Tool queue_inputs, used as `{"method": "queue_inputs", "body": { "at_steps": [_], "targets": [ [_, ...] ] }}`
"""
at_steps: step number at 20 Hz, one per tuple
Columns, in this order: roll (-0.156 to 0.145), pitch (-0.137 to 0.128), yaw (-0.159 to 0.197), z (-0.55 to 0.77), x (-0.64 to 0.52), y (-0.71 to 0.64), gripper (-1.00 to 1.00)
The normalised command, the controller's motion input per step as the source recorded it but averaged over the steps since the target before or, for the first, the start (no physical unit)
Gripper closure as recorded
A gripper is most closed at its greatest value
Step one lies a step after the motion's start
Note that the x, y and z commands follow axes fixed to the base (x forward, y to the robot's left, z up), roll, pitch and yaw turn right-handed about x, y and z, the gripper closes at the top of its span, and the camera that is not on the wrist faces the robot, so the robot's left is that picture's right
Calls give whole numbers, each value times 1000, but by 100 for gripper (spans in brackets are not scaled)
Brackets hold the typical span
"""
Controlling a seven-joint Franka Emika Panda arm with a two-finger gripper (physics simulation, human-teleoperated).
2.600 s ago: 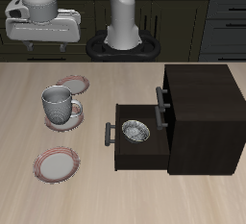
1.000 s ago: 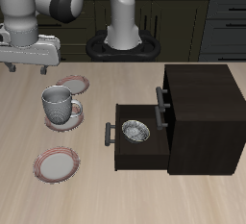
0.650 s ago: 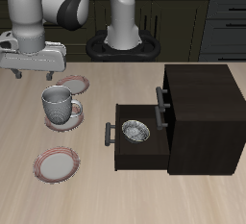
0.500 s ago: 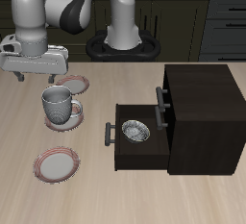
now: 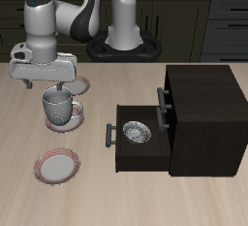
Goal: Place the porcelain mug that is on the plate onto the farthest plate relative to the robot
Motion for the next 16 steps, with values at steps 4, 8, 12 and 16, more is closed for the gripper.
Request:
{"method": "queue_inputs", "body": {
  "at_steps": [4, 8, 12, 16],
  "targets": [
    [-23, 39, -45, -221, 74, -93, -100],
    [-8, 19, 4, -208, 77, -97, -100],
    [-9, 69, -25, -369, 190, -38, -100],
    [25, 63, -1, -353, 100, 73, -100]
  ]
}}
